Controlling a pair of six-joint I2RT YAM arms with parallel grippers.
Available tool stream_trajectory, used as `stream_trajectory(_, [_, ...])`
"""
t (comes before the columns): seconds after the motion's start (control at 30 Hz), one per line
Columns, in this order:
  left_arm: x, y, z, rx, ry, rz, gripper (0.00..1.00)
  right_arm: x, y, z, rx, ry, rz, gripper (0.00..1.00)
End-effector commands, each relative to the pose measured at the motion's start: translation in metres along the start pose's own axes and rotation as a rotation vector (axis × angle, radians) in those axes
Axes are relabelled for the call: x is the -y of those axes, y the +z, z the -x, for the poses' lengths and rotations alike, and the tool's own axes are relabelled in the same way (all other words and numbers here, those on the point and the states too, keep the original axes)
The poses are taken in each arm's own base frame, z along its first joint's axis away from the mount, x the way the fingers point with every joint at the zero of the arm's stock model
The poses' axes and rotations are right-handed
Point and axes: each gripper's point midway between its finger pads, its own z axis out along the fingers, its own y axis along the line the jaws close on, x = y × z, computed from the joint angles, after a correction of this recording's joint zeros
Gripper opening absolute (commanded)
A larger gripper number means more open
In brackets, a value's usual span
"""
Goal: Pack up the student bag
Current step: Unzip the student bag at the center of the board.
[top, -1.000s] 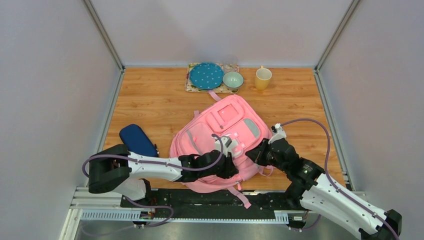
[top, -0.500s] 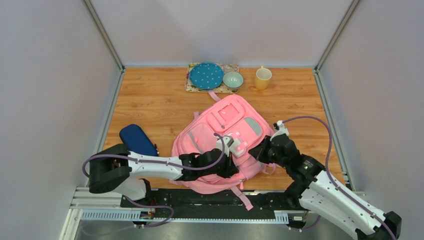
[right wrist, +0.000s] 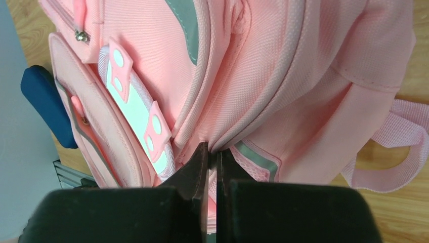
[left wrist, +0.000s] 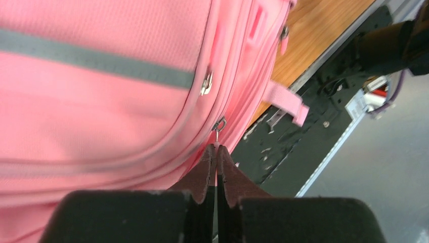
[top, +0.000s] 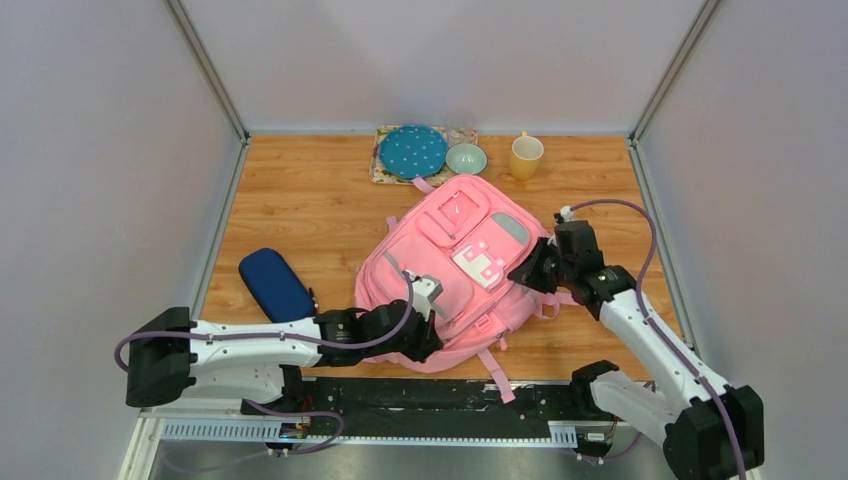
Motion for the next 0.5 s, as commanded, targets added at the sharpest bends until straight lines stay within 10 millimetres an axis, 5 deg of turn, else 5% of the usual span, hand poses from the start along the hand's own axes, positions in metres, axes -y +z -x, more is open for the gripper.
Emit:
stream_trajectory(0.0, [-0.031, -0.013, -0.031, -0.113, 0.100, 0.066, 0.00, -0.021, 0.009, 0.050, 0.112, -0.103, 0.063, 0.00])
stream_trajectory(0.1, [-0.026, -0.008, -0.031, -0.108, 0.089, 0.043, 0.00, -0.023, -0.001, 0.035, 0.051, -0.093, 0.088, 0.15])
stream_trajectory(0.13, [-0.021, -0.006, -0.028, -0.101, 0.086, 0.031, 0.00, -0.018, -0.005, 0.028, 0.045, -0.070, 0.079, 0.24])
stream_trajectory(0.17, [-0.016, -0.005, -0.026, -0.101, 0.084, 0.011, 0.00, -0.011, -0.012, 0.020, 0.035, -0.053, 0.058, 0.43])
stream_trajectory(0.27, [0.003, -0.002, -0.014, -0.071, 0.088, -0.046, 0.00, -0.013, -0.050, 0.007, 0.111, -0.006, 0.122, 0.68])
stream_trajectory(0.33, [0.016, 0.000, -0.002, -0.048, 0.102, -0.080, 0.00, -0.018, -0.073, 0.000, 0.164, 0.009, 0.197, 0.70])
stream_trajectory(0.47, [0.038, -0.001, 0.012, -0.036, 0.153, -0.135, 0.00, -0.019, -0.077, -0.045, 0.022, 0.097, 0.302, 0.67])
